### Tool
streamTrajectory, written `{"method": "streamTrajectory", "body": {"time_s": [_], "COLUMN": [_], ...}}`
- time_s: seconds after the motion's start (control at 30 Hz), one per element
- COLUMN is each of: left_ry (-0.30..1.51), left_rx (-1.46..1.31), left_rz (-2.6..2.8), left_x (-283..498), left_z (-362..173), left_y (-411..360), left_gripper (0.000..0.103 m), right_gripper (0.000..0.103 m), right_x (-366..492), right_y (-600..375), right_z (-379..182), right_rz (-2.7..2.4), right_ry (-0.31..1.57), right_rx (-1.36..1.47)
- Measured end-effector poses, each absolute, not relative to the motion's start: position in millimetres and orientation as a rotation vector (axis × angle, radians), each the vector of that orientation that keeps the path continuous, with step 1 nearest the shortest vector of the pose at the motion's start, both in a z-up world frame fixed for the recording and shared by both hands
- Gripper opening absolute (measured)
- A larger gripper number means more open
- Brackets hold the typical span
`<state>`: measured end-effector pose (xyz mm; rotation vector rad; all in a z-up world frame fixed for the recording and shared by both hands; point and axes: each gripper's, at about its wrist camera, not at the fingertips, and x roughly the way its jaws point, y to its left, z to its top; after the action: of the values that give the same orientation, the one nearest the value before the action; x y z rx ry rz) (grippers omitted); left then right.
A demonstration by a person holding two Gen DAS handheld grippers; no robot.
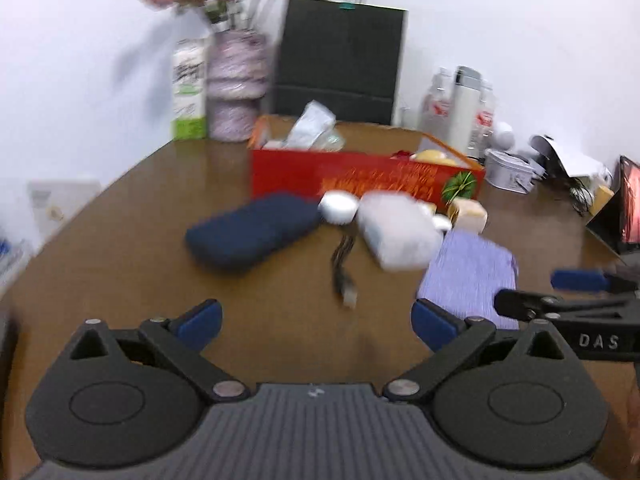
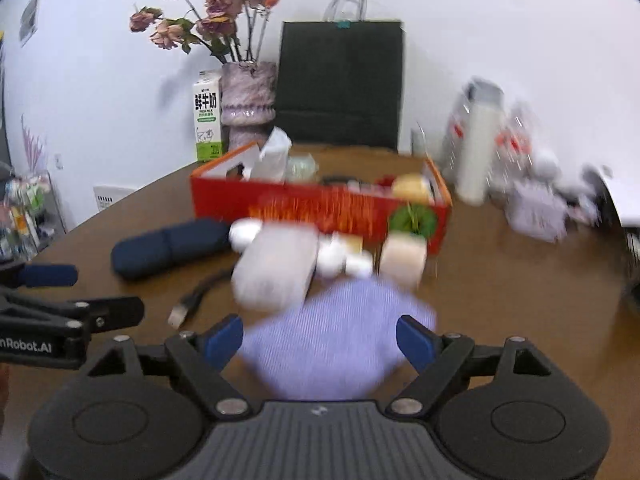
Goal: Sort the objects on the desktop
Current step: 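Grasp the navy pouch with the left tool while the right tool grasps the white plastic box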
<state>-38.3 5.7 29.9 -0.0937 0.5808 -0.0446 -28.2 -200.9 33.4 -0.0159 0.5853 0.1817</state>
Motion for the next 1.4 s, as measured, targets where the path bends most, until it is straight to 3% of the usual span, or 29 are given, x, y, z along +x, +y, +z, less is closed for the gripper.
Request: {"method": "streamTrajectory", "body": {"time_s": [0.2,0.47,0.63,0.83,0.97,1.07,1.1,1.17,1.4], "left_ry": [0.558,0.502,0.429,0.585,0.66,0.751,0.765,0.759,0.732], "left_rx": [-0.141,-0.056,0.058,0.022,0.154,0.169,0.127,0.111,0.027], "left_rz": [-0.022,-0.006,-0.017,-0.253,-0.329,-0.293,-0.292,-0.257,0.013], "left_x": [-84,-89,-32,90,133,154,153,140,29], "left_z": [18,24,43,45,23,9,8,9,11], "left_y": [9,7,25,63,54,53,58,59,41], "left_gripper": [0.103,0.103,0.103,0.103,0.103,0.091,0.087,0.08,0.073], "right_gripper": [0.08,0.078,0.078,0.078,0.076,0.076,0.066,0.064,0.063], "right_x": [-93,-101,-60,42,99,127,132,132,51], "right_y": [-197,-195,-195,-178,-163,-152,-150,-151,-174], "right_z": [13,24,41,47,31,20,16,13,41], "right_rz": [0.16,0.191,0.242,0.299,0.273,0.234,0.229,0.219,0.296], "right_ry": [0.532,0.518,0.527,0.622,0.705,0.741,0.752,0.743,0.654], "right_rx": [-0.043,-0.063,-0.036,-0.001,-0.001,-0.027,-0.022,-0.018,-0.043]}}
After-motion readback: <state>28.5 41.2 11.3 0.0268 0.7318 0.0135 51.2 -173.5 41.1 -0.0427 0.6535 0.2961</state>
